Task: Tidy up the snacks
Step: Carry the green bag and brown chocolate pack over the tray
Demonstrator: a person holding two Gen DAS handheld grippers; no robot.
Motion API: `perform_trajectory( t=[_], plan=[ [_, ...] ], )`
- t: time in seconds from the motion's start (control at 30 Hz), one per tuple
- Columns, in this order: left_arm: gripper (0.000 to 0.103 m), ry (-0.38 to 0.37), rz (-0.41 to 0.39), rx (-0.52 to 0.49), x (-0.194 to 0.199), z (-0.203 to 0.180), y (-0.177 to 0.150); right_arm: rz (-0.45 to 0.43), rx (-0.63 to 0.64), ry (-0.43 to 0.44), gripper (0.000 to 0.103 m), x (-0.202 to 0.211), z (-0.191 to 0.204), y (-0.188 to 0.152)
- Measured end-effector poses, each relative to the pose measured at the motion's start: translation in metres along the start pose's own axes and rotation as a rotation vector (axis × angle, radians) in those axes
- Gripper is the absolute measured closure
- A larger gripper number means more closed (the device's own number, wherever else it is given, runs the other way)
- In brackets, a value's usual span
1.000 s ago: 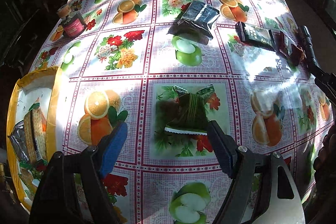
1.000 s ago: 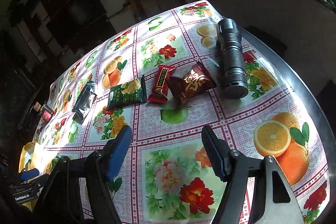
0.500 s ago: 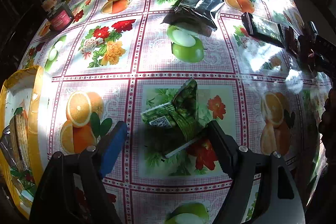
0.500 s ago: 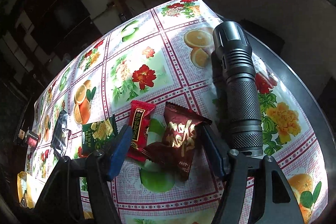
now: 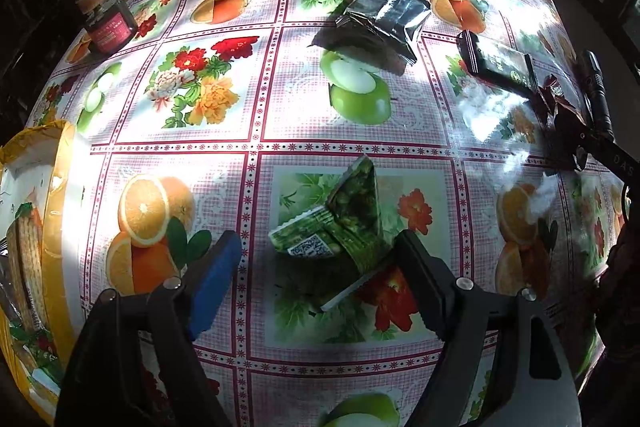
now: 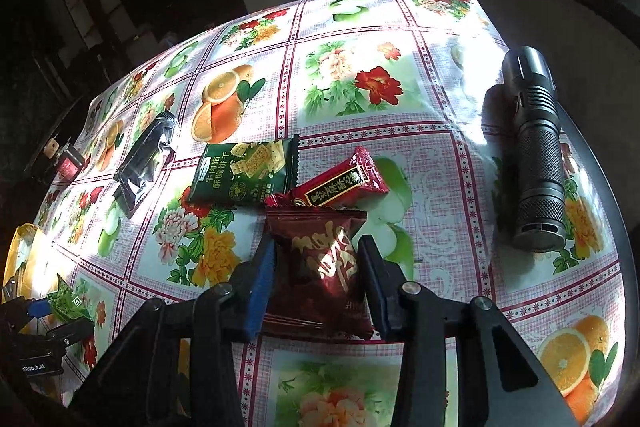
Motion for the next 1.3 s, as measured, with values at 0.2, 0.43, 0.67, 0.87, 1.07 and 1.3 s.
perform_trajectory(
  t=[0.2,0.43,0.67,0.87,1.07,1.3],
  plan=[
    [0.060,-0.047,-0.024,0.002,0.015,0.004,-0.015,0.012,0.012,0.092,0.068,0.023,0.013,-0.031],
    [0.062,-0.146,-0.045,0.065,0.036,0.027,-0.052,0.019,-0.017,0.289,0.068,0.064,0.040,-0.067],
    [0.062,-0.132,-0.066,0.105,0.063,0.038,-0.086,0.062,0.001,0.409,0.068,0.088,0.070,-0.106],
    [0.062,0.019,-0.091,0.086,0.087,0.034,-0.100,0.091,0.037,0.443,0.068,0.097,0.091,-0.130],
    [0.062,0.170,-0.122,0.096,0.117,0.040,-0.107,0.118,-0.009,0.492,0.068,0.105,0.097,-0.142],
    [0.062,0.294,-0.190,0.109,0.147,0.051,-0.117,0.129,0.014,0.543,0.068,0.115,0.123,-0.155]
  ],
)
Point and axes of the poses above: each gripper's, at about its wrist camera, not at the fingertips, and x roughly against the way its jaws point, z to its left, y to its top, the point moved 5 cm from there along -x, roughly the way its jaws point, and after that the axes turned 12 degrees about -x, right-handed, at the moved point
